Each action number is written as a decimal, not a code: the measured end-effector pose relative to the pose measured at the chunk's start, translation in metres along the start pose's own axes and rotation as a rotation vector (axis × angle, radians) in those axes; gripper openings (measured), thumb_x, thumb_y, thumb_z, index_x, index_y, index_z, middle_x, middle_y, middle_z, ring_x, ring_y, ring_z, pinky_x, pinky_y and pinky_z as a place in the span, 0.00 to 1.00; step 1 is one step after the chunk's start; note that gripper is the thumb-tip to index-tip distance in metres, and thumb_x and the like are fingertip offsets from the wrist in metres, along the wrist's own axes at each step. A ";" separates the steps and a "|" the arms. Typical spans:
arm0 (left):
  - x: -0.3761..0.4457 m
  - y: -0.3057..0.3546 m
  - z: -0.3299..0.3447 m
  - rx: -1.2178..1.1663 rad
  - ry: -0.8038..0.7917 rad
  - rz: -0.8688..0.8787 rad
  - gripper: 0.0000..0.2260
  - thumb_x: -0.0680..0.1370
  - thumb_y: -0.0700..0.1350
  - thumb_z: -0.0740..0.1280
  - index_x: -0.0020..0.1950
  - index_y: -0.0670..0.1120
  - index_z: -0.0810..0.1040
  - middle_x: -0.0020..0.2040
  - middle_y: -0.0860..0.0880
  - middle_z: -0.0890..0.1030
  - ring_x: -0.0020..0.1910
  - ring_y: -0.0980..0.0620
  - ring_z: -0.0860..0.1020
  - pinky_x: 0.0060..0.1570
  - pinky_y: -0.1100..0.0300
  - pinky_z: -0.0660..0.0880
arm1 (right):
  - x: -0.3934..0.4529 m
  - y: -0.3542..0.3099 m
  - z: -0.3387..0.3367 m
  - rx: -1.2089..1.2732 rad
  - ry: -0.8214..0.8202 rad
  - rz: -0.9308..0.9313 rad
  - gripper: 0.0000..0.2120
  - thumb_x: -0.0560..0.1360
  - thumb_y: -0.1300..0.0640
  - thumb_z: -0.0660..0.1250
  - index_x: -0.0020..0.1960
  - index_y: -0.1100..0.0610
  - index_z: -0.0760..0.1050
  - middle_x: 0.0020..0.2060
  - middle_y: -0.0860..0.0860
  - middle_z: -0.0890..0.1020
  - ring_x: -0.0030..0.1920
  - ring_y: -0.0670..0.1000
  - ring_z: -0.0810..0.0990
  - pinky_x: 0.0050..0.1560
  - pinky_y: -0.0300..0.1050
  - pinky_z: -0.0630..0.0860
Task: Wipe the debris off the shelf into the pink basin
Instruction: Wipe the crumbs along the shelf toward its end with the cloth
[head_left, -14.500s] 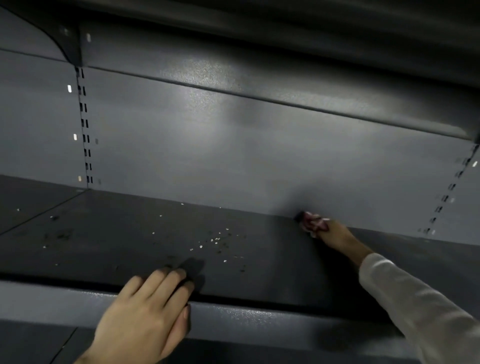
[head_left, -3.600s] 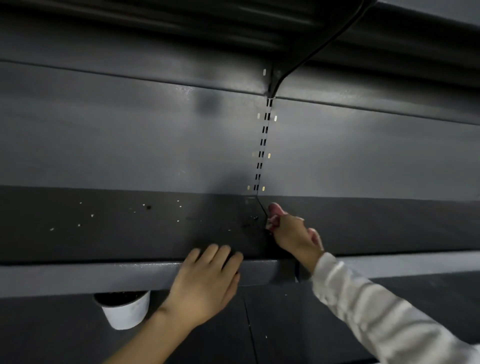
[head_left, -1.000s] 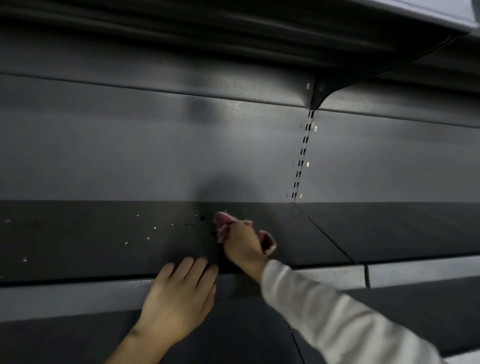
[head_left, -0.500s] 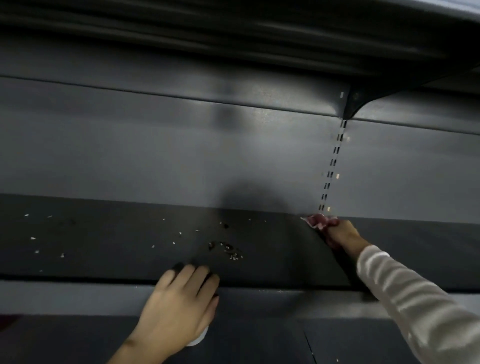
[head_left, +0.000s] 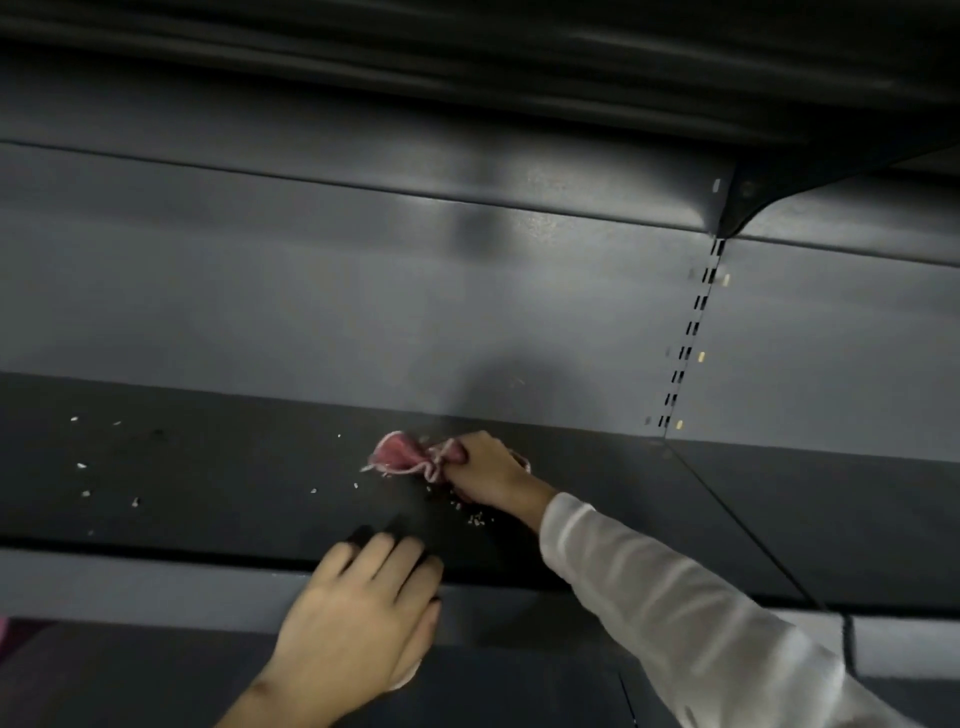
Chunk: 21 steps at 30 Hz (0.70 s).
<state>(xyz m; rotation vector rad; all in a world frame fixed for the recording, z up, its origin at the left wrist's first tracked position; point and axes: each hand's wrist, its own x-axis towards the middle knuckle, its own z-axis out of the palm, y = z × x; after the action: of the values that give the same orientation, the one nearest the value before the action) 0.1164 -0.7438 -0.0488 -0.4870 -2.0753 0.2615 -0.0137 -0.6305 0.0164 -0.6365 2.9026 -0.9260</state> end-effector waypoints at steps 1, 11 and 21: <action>0.000 0.000 -0.001 0.005 -0.008 0.003 0.14 0.69 0.50 0.60 0.40 0.46 0.84 0.38 0.48 0.83 0.41 0.49 0.67 0.38 0.57 0.61 | -0.003 -0.001 -0.001 0.039 0.002 -0.024 0.11 0.74 0.59 0.63 0.49 0.63 0.81 0.51 0.63 0.83 0.55 0.59 0.81 0.54 0.46 0.75; -0.003 -0.013 -0.016 -0.048 -0.108 0.022 0.15 0.71 0.52 0.58 0.41 0.49 0.84 0.38 0.52 0.82 0.34 0.52 0.78 0.36 0.60 0.64 | -0.068 0.117 -0.106 -0.058 0.310 0.390 0.15 0.76 0.54 0.63 0.49 0.66 0.79 0.50 0.67 0.82 0.54 0.63 0.80 0.47 0.47 0.72; -0.032 -0.064 -0.019 -0.140 -0.063 0.077 0.15 0.71 0.50 0.57 0.42 0.49 0.84 0.35 0.53 0.81 0.33 0.53 0.79 0.29 0.65 0.73 | -0.083 0.042 -0.035 -0.284 0.254 0.474 0.13 0.78 0.58 0.57 0.59 0.59 0.75 0.59 0.58 0.80 0.59 0.59 0.77 0.55 0.49 0.71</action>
<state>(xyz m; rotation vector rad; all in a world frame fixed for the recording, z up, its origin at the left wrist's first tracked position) 0.1326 -0.8157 -0.0395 -0.6515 -2.1483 0.1791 0.0419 -0.5479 0.0140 0.1880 3.2094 -0.5743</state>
